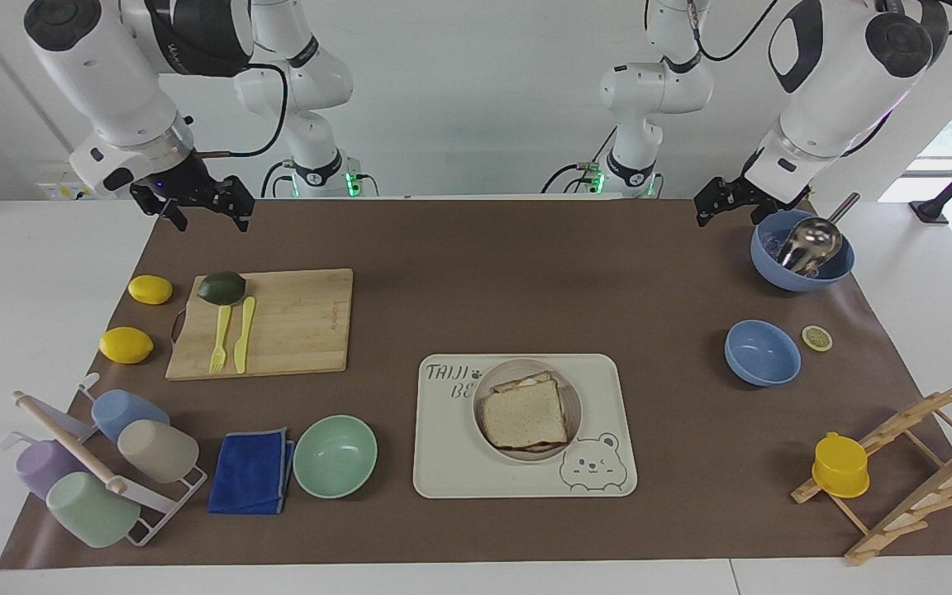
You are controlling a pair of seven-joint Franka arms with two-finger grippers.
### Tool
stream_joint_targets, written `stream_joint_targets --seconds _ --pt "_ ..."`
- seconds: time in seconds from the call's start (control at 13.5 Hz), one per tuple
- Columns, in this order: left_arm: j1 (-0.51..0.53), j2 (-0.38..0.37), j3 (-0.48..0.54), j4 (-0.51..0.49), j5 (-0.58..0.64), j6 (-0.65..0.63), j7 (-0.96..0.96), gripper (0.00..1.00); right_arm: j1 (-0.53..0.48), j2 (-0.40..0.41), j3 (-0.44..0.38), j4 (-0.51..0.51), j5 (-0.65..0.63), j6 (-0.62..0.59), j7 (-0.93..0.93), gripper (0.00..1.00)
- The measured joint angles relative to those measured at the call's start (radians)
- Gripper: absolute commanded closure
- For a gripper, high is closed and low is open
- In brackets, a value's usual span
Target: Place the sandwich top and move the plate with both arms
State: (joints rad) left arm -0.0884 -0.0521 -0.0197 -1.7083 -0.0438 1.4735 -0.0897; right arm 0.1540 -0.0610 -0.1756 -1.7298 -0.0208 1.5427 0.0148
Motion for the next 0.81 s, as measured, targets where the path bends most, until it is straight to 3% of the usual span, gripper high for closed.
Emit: stream_joint_targets --seconds 0.22,0.52,0.81 --pt "0.015 -0.003 -0.01 0.012 0.0 0.0 0.003 0.0 0.0 0.0 0.0 0.0 0.0 0.0 0.0 0.0" --pt "0.129 -0.003 -0.131 0.014 0.0 0.0 0.003 0.0 0.0 0.0 0.0 0.0 0.0 0.0 0.0 0.0" --pt "0.137 -0.003 -0.142 0.014 0.0 0.0 0.003 0.0 0.0 0.0 0.0 0.0 0.0 0.0 0.0 0.0"
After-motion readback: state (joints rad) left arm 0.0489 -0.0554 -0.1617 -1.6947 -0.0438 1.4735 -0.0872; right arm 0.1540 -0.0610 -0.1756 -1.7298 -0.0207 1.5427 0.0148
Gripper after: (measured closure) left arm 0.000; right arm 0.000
